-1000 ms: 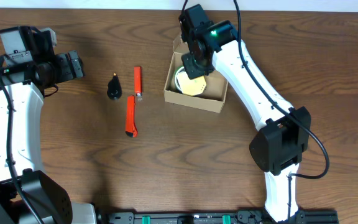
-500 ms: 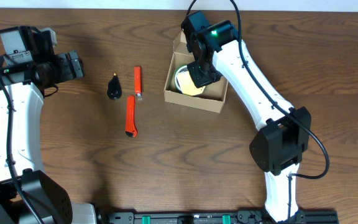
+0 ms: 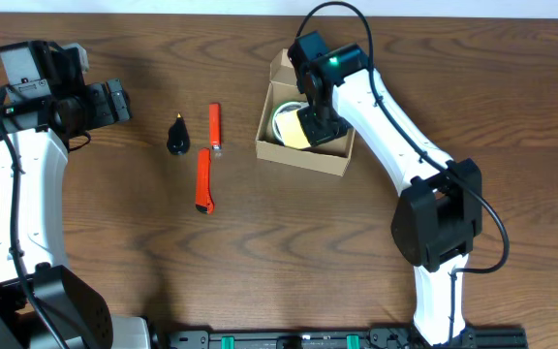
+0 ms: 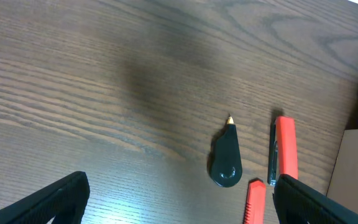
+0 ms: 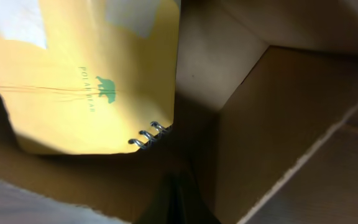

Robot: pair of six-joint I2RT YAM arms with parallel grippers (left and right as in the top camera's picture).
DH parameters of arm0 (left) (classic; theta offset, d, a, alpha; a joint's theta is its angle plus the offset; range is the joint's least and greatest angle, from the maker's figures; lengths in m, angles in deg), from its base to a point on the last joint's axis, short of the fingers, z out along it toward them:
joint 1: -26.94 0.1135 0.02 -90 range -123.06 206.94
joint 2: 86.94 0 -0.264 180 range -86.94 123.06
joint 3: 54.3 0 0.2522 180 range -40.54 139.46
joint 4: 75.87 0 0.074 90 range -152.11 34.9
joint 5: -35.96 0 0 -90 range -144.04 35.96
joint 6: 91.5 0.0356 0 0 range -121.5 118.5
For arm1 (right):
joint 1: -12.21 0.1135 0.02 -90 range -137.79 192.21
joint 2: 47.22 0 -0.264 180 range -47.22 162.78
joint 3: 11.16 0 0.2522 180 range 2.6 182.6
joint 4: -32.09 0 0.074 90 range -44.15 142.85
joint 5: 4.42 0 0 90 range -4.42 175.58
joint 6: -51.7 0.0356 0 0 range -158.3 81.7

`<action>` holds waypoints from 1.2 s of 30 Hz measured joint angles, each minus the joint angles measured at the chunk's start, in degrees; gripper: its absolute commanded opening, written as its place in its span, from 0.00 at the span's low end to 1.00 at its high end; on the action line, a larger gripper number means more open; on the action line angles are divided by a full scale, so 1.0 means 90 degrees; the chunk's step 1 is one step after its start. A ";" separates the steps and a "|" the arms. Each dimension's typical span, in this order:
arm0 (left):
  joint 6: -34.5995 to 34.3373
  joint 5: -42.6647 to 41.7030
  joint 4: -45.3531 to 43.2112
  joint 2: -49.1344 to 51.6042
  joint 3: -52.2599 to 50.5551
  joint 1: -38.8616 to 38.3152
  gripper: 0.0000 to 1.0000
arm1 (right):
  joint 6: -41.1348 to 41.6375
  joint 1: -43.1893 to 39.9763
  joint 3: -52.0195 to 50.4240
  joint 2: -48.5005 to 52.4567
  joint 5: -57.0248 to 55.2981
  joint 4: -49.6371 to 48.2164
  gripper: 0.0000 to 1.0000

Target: Pack container

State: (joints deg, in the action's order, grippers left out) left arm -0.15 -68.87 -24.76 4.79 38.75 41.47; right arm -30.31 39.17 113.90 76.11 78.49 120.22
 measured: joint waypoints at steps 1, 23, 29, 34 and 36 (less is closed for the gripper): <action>0.0000 0.0000 -0.0002 0.0000 0.0000 0.0000 0.95 | 0.0000 0.0000 -0.0053 0.0000 0.0000 -0.0046 0.02; 0.0000 0.0000 -0.0002 0.0000 0.0000 0.0000 0.95 | -0.0015 0.0000 -0.0685 0.0000 0.0270 -0.1467 0.01; 0.0000 0.0000 -0.0002 0.0000 0.0000 0.0000 0.95 | -0.0066 0.0000 -0.0685 0.0000 0.0284 -0.1608 0.01; 0.0000 0.0000 0.0000 0.0000 0.0000 0.0000 0.96 | -0.0095 0.0000 -0.0685 0.0000 0.0291 -0.1804 0.01; 0.0000 0.0000 -0.0002 0.0000 0.0000 0.0000 0.95 | -0.0095 0.0000 -0.0685 0.0000 0.0323 -0.1899 0.01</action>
State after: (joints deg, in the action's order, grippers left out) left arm -0.15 -68.87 -24.78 4.79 38.75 41.47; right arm -31.17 39.17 107.74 76.11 81.40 103.13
